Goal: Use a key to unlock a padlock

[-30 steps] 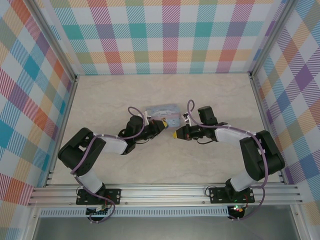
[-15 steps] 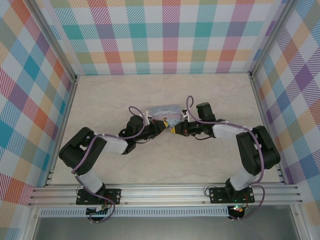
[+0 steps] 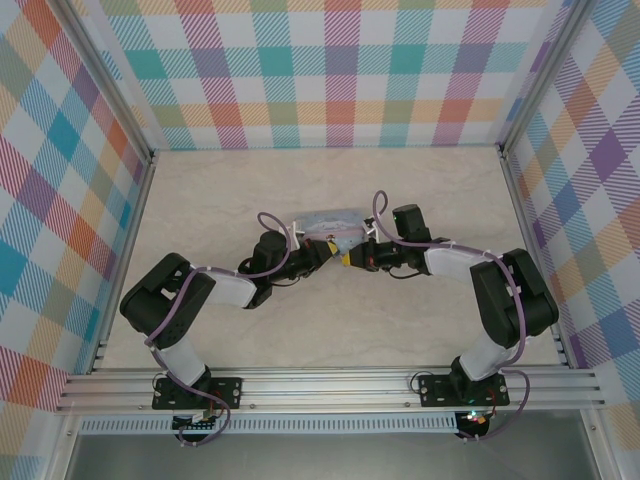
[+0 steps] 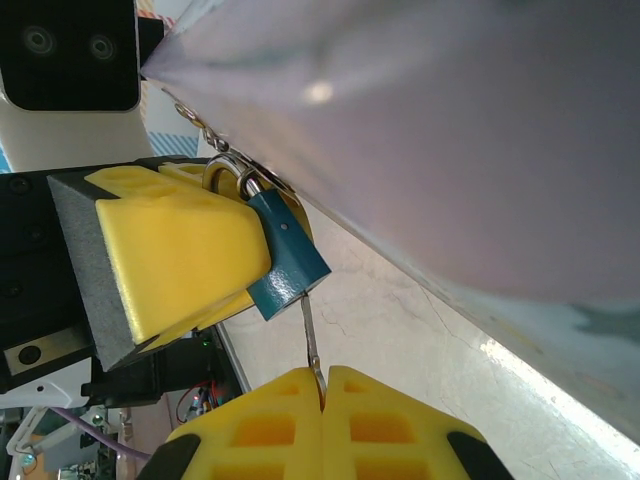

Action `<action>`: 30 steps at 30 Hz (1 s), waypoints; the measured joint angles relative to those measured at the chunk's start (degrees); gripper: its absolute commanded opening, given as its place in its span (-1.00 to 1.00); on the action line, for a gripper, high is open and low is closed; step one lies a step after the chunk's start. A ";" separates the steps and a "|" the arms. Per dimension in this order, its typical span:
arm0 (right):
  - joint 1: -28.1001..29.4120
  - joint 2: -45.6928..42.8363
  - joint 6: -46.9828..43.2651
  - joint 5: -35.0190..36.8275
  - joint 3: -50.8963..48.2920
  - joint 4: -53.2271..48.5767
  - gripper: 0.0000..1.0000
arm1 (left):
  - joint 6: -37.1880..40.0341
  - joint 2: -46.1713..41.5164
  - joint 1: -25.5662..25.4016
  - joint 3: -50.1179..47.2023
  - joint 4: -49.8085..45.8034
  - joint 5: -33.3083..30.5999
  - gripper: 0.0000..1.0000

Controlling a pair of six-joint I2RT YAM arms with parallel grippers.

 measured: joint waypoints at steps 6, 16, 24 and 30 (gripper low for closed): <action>0.00 0.00 0.00 -0.50 0.00 0.24 -0.91 | -0.31 0.13 0.00 0.00 0.55 0.00 -1.00; 0.04 0.98 0.02 -0.46 0.68 1.16 -0.91 | -1.46 0.17 0.26 0.00 1.11 -0.04 -1.00; 0.04 1.55 0.46 -1.18 1.62 1.46 -0.91 | -2.12 0.17 0.87 0.00 1.90 0.87 -1.00; -0.07 1.68 0.39 -2.23 2.34 1.36 -0.91 | -2.78 0.20 1.53 0.20 2.56 2.43 -1.00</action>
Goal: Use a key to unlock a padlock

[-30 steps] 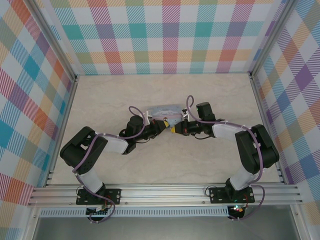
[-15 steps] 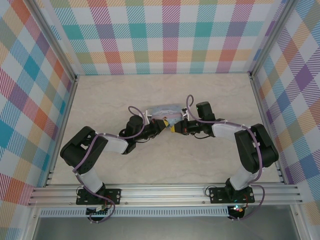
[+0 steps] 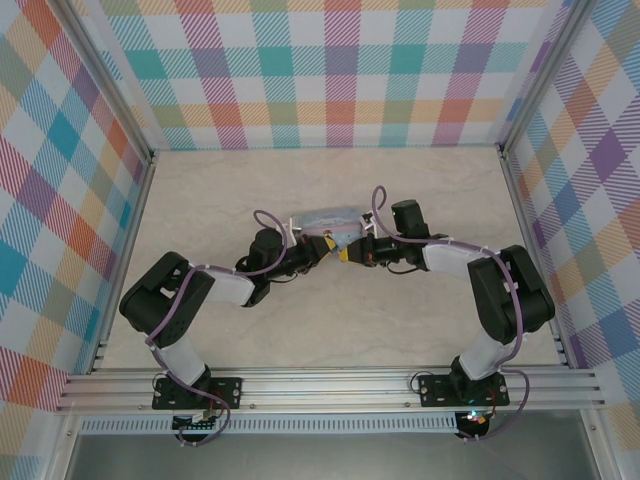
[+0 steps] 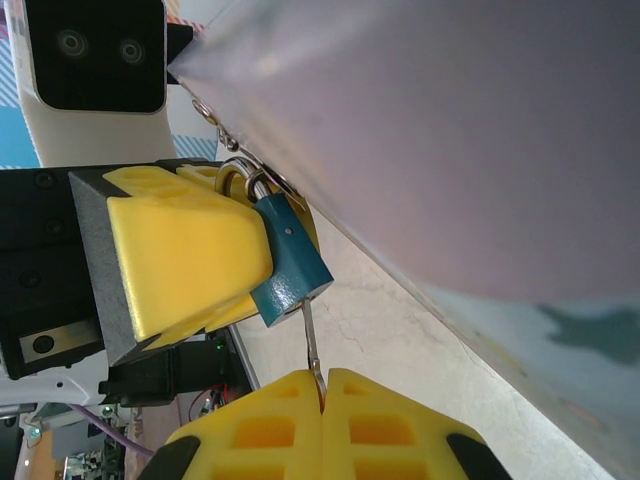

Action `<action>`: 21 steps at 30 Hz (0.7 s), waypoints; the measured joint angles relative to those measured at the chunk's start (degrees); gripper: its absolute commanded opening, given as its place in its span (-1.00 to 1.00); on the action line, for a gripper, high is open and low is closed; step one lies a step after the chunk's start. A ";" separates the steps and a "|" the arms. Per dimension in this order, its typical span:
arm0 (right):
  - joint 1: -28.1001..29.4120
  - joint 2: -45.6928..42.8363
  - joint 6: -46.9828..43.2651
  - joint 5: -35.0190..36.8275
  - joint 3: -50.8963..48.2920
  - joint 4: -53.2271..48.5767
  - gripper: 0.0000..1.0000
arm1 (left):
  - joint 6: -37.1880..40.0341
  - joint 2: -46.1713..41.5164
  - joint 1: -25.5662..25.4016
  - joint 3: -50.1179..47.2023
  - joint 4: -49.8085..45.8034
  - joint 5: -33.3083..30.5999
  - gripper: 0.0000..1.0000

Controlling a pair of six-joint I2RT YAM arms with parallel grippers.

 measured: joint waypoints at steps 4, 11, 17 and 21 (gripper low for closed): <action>-0.35 -0.02 -0.74 -0.63 0.11 -0.17 -0.90 | -0.20 0.26 0.20 0.44 0.13 1.05 -1.00; -1.29 -0.09 -2.69 -1.86 0.24 -0.50 -0.90 | -0.46 0.57 0.70 1.27 0.11 3.13 -1.00; -2.10 -0.09 -3.04 -3.23 0.44 -0.48 -0.89 | -0.52 0.57 0.70 1.70 0.20 3.54 -1.00; -2.27 -0.07 -3.06 -3.48 0.59 -0.50 -0.88 | -0.96 0.57 0.70 1.73 0.61 3.37 -1.00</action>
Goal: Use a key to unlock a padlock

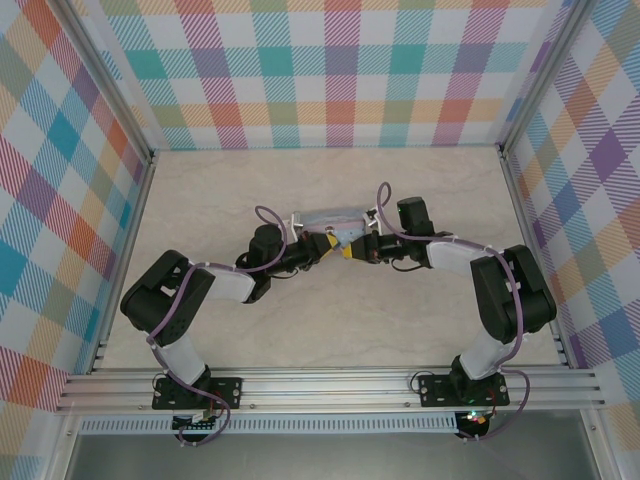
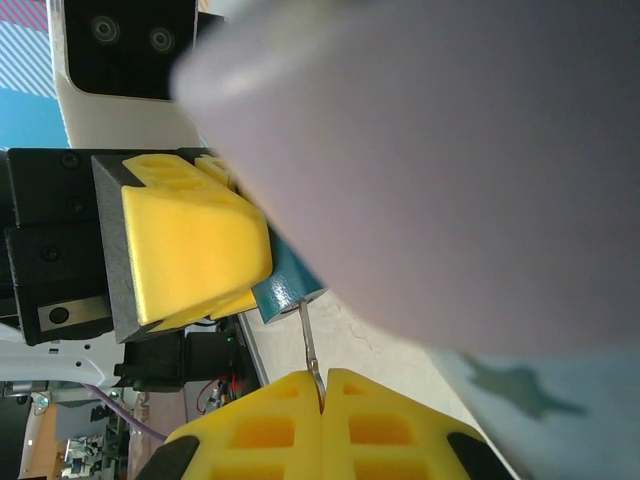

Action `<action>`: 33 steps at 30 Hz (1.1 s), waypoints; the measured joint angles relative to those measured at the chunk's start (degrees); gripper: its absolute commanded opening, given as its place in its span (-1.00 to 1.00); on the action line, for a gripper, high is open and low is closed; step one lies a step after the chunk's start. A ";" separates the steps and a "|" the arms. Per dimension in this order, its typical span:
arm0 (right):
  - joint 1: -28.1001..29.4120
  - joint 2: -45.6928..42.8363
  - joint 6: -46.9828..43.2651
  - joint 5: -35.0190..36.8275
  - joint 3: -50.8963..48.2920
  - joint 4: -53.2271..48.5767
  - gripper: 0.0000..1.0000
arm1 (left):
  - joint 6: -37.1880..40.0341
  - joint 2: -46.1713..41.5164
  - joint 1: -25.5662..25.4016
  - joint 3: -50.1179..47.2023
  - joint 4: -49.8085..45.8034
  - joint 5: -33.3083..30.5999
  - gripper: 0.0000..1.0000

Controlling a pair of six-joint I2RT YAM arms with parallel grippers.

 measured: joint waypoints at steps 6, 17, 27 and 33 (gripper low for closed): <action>-0.76 -0.02 0.15 -0.59 -0.02 0.63 -0.83 | -0.55 0.11 0.00 0.00 0.90 -0.11 -1.00; -1.36 -0.02 0.70 -1.49 -0.37 1.99 -0.83 | -0.57 0.22 0.00 0.00 1.77 -0.26 -1.00; -1.86 -0.61 0.96 -1.42 -1.68 2.86 -1.00 | -0.76 0.96 -0.31 0.00 2.56 -0.48 -1.00; -3.32 -4.04 0.74 -0.74 -3.13 2.64 -0.98 | -2.08 0.96 -1.11 -0.44 2.60 -3.13 -1.00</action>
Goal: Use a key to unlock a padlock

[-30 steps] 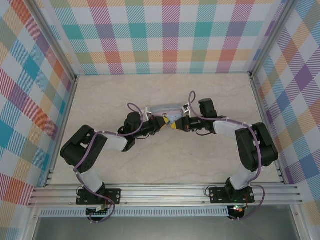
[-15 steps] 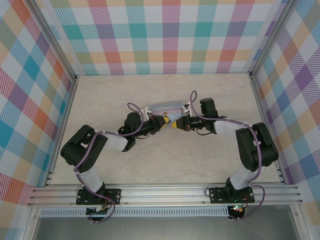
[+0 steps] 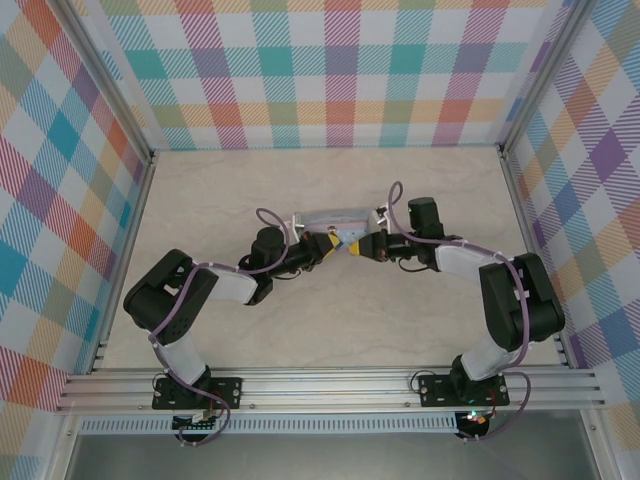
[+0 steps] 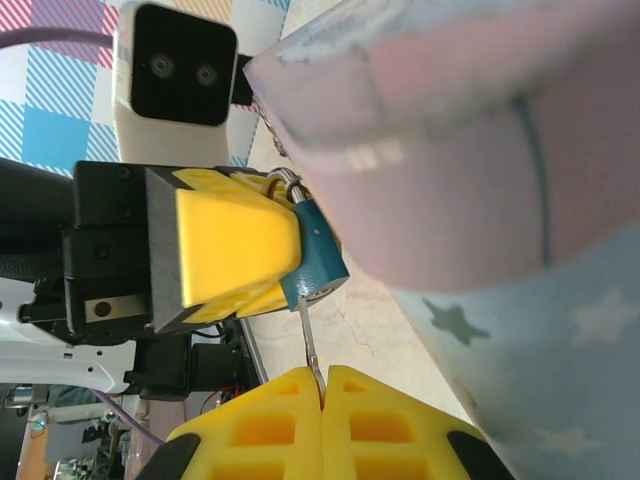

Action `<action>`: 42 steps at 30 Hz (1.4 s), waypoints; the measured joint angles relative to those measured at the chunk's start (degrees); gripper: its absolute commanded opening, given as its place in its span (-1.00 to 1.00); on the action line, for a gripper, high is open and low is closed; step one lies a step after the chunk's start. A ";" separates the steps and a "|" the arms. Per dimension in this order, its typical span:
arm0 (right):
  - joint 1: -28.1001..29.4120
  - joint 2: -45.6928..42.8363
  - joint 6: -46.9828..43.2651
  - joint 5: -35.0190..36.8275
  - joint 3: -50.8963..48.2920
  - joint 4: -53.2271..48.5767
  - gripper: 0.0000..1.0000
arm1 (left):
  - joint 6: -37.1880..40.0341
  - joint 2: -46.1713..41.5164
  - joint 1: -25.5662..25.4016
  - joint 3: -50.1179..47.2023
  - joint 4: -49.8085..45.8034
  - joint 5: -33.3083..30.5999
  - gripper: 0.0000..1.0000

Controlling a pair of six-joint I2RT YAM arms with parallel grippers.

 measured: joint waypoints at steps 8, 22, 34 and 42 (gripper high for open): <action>0.04 -2.10 -0.33 0.20 -0.28 -2.75 -0.96 | -1.27 0.00 -0.17 -0.02 0.00 -2.23 -1.00; 2.82 1.51 -0.72 0.90 2.84 -5.51 -0.95 | -1.46 0.13 -0.28 -0.02 0.46 -1.53 -1.00; 2.82 2.23 -2.64 1.31 4.24 -7.28 -0.94 | -1.46 0.35 -0.28 -0.02 1.20 -0.74 -1.00; 2.36 1.73 -3.98 1.81 4.17 -9.01 -0.93 | -1.44 0.48 -0.28 -0.11 1.25 -0.76 -1.00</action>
